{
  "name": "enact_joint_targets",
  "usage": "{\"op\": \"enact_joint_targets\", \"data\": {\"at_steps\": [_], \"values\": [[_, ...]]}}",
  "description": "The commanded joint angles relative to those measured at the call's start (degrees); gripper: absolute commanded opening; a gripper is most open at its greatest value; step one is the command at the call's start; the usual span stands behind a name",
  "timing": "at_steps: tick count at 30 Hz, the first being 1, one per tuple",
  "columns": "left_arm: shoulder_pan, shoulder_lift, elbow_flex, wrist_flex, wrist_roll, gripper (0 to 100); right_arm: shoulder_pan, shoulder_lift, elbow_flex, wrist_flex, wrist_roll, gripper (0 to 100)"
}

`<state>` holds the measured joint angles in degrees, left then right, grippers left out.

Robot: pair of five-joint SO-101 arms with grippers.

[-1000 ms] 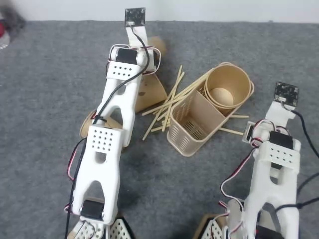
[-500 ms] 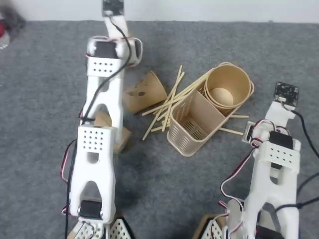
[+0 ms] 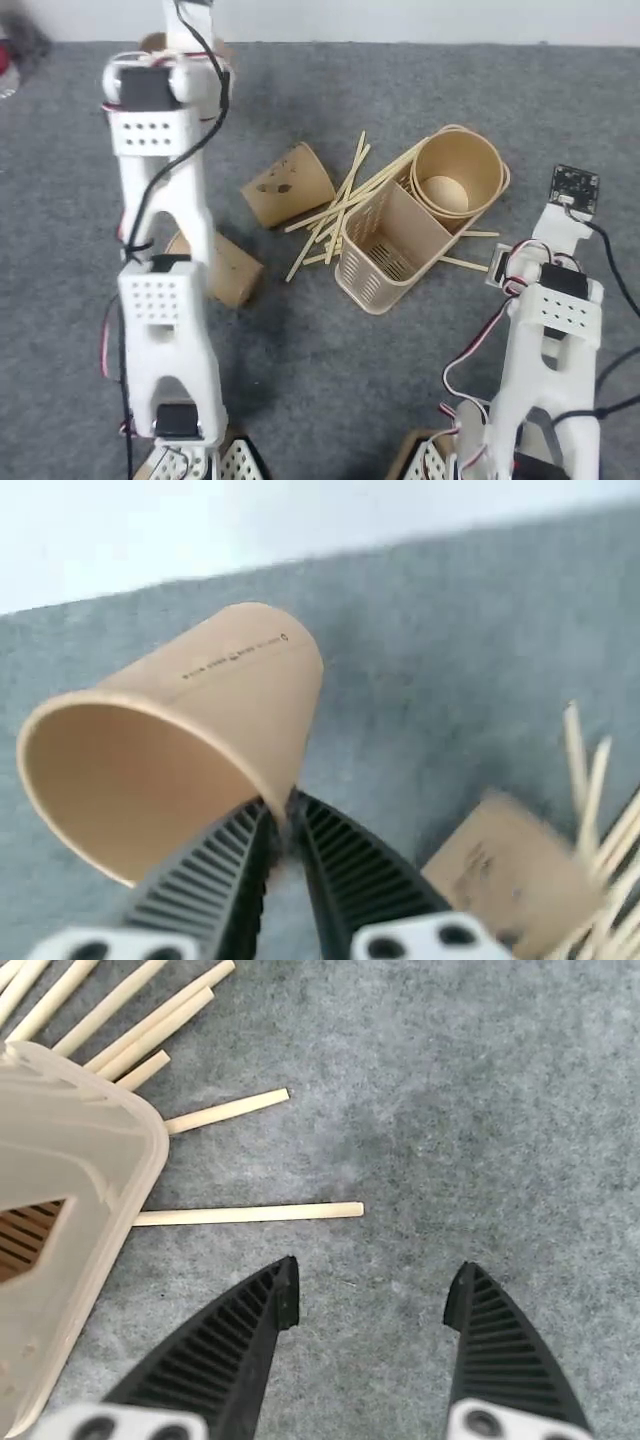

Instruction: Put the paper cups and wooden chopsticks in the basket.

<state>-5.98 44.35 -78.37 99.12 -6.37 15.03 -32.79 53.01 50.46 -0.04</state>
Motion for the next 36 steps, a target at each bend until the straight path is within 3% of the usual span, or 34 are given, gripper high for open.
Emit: {"op": "enact_joint_targets", "data": {"at_steps": [1,6,10,18,23,26,30,33,36], "values": [[-1.6,-16.4,20.0,1.7,-15.1,1,-0.4,-1.8,-0.3,-0.7,-0.3,24.2],[-0.6,-36.6,36.2,1.6,-33.3,1,-0.4,-1.8,-0.3,-0.7,-0.3,24.2],[3.4,-49.8,42.8,1.6,-39.6,1,-0.3,-1.9,0.4,-0.7,-0.3,24.2],[8.7,-62.0,49.7,1.6,-39.5,1,-0.1,-1.9,0.4,-0.7,-0.3,24.2],[9.3,-73.0,59.3,1.6,-39.4,1,-0.1,-1.9,0.4,-0.8,-0.3,24.2],[13.2,-81.5,65.4,1.6,-38.9,1,0.0,-2.0,0.3,-0.8,-0.3,24.2],[23.7,-89.6,68.7,0.4,-29.9,1,0.0,-2.0,0.3,-0.7,-0.3,24.2],[30.3,-92.7,68.9,-6.2,-20.3,1,0.0,-2.0,0.3,-0.7,-0.3,24.2],[35.4,-93.5,71.2,-13.0,-15.2,1,0.0,-2.0,0.3,-0.7,-0.3,24.2]]}}
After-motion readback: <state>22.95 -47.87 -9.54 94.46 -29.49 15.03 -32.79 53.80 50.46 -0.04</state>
